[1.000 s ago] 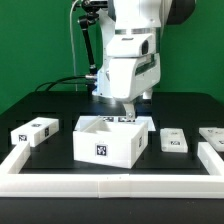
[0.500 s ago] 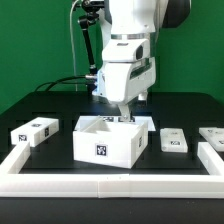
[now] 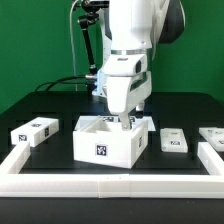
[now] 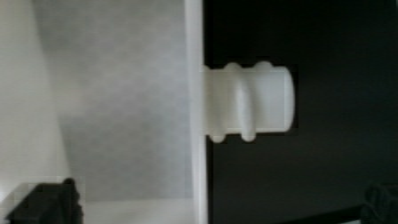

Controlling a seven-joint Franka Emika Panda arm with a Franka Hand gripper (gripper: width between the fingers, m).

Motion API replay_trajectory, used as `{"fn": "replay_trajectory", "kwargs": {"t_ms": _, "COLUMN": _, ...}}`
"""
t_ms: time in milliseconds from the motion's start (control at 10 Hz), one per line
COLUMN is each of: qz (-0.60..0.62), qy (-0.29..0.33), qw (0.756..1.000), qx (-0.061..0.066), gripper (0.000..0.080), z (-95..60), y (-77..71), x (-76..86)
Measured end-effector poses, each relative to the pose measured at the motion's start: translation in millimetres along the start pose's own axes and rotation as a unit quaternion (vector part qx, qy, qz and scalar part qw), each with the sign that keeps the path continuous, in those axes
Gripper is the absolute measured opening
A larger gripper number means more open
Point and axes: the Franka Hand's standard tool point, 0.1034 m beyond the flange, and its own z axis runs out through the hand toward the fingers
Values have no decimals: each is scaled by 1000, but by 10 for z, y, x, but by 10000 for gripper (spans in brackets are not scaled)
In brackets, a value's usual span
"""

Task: Assemble cabinet

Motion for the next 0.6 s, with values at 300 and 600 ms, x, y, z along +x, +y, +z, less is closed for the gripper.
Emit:
{"fn": "replay_trajectory", "kwargs": {"t_ms": 300, "qz": 5, "qy": 0, "qw": 1000, "qx": 6, "gripper": 798, "z": 90, "y": 21, "x": 15}}
{"fn": "replay_trajectory", "kwargs": {"t_ms": 600, "qz": 14, "qy": 1, "qw": 1000, "qx": 6, "gripper": 687, "z": 153, "y": 103, "x": 37}}
